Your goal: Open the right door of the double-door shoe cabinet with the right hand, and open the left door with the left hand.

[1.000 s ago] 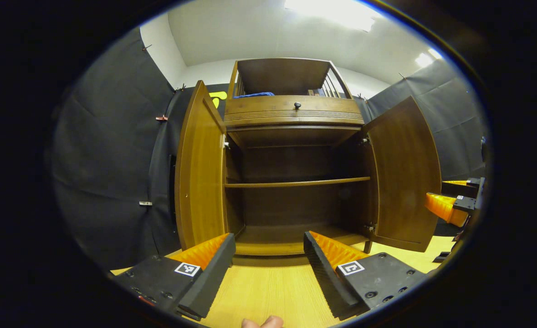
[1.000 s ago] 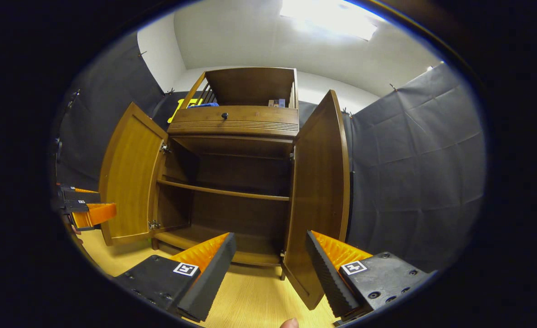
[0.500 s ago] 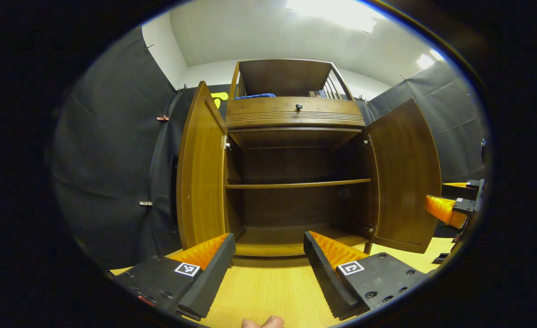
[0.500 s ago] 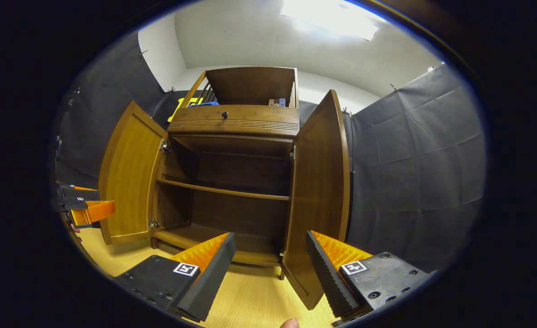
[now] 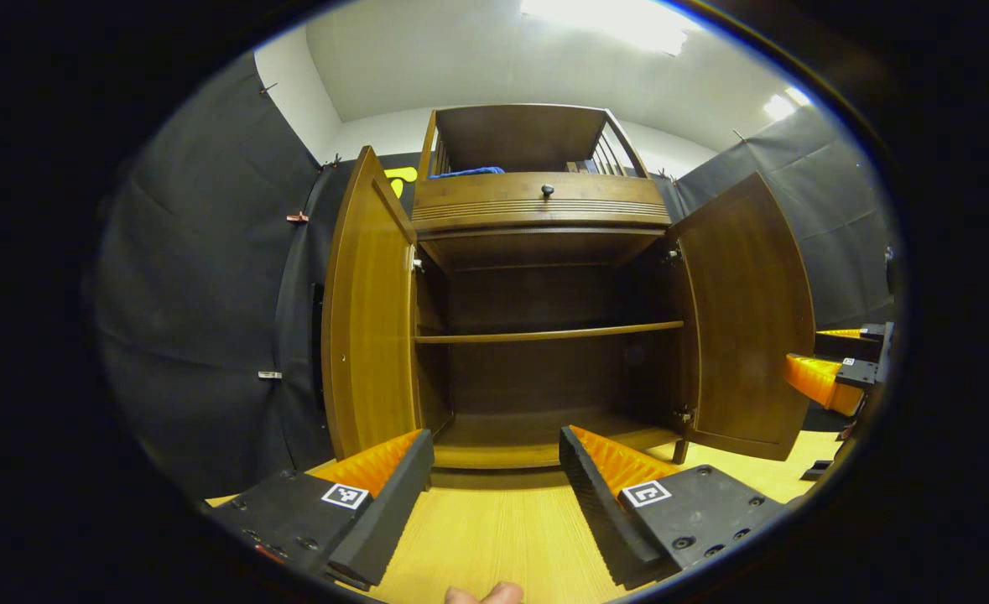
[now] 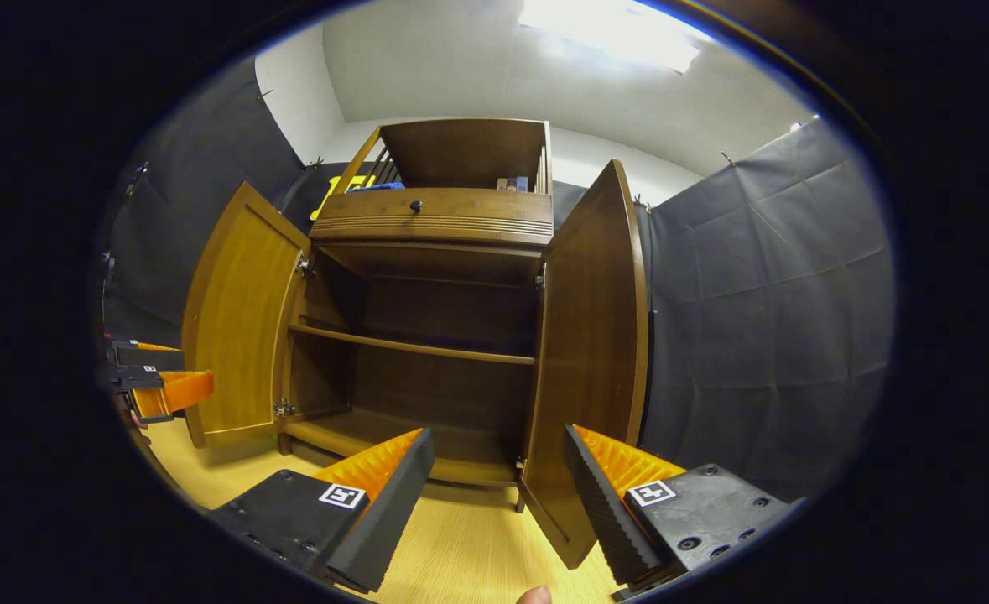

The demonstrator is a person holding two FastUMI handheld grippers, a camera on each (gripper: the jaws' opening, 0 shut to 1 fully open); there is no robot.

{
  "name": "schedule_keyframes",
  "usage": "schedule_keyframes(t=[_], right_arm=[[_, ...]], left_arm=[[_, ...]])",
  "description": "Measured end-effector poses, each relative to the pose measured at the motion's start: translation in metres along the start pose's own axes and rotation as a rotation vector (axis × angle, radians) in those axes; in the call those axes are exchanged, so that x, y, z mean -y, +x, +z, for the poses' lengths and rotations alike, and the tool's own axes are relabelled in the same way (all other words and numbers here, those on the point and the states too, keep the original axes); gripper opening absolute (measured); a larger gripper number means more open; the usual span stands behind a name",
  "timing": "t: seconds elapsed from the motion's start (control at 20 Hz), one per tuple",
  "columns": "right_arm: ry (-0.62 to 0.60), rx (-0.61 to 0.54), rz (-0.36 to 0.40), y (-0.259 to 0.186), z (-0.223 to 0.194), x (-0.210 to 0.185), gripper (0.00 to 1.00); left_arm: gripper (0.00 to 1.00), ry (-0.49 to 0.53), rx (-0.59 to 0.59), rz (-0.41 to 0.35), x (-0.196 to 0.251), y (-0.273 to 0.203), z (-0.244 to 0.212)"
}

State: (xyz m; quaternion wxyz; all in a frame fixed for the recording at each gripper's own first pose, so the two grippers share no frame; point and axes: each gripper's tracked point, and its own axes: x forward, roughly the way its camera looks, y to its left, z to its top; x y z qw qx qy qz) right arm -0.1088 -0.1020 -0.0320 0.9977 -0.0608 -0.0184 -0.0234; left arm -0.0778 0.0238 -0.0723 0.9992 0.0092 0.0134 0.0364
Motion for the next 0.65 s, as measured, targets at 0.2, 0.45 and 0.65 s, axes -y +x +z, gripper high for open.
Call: schedule_keyframes(t=[0.2,0.45,0.65], right_arm=[[-0.007,-0.034,0.005,0.001,-0.009,-0.001,0.97],[-0.007,-0.048,0.007,0.004,-0.012,-0.003,0.99],[-0.01,-0.048,0.007,0.005,-0.016,-0.004,0.97]], left_arm=[[0.94,-0.001,-0.021,0.007,0.0,0.002,-0.006],[0.94,-0.007,-0.039,0.021,-0.005,0.004,-0.012],[0.93,-0.005,-0.039,0.022,-0.005,0.003,-0.011]])
